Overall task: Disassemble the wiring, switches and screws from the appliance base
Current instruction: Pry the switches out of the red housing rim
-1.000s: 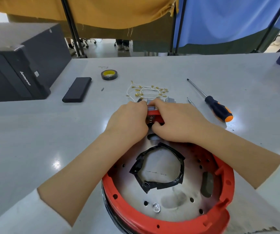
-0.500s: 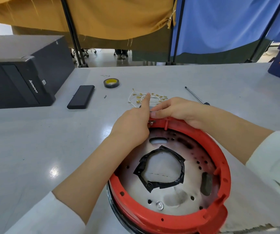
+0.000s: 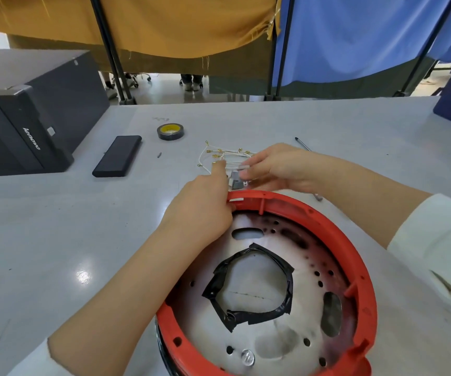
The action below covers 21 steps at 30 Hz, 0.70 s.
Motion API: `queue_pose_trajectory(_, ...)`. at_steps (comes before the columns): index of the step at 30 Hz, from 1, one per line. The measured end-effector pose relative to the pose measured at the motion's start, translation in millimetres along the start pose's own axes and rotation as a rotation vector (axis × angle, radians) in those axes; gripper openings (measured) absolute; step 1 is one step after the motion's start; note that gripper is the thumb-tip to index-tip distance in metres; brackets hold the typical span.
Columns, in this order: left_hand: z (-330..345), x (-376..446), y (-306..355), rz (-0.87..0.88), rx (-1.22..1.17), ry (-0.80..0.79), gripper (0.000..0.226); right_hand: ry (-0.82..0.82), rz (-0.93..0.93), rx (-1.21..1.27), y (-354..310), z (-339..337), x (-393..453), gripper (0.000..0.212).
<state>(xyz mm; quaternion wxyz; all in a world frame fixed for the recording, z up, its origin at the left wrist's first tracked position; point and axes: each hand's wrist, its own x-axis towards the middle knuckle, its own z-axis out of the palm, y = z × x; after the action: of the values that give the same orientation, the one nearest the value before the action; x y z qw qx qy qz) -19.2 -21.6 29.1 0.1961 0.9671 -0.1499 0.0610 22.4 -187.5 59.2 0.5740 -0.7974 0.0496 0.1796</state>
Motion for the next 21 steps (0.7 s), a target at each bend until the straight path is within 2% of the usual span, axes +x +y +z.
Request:
queue_pose_trajectory(3,1,0,-3,0.054,0.077,-0.021,0.026,0.095,-0.140,-0.354,2,-21,1,0.030)
queue_pose_trajectory(6,2,2,-4,0.083,0.092,-0.037,0.015,0.190,-0.180,-0.838,11,-50,4,0.039)
queue_pose_trajectory(8,2,3,-4,0.090,0.091,-0.041,0.014,0.214,-0.159,-1.040,21,-63,8,0.045)
queue_pose_trajectory(11,1,1,-4,0.081,0.083,-0.047,0.012,0.177,-0.123,-1.097,37,-67,16,0.045)
queue_pose_trajectory(17,-1,1,-3,0.071,0.076,-0.053,0.008,0.159,-0.181,-1.074,42,-59,27,0.050)
queue_pose_trajectory(21,-1,2,-4,0.059,0.039,-0.071,0.013,0.222,-0.202,-1.048,41,-54,16,0.048)
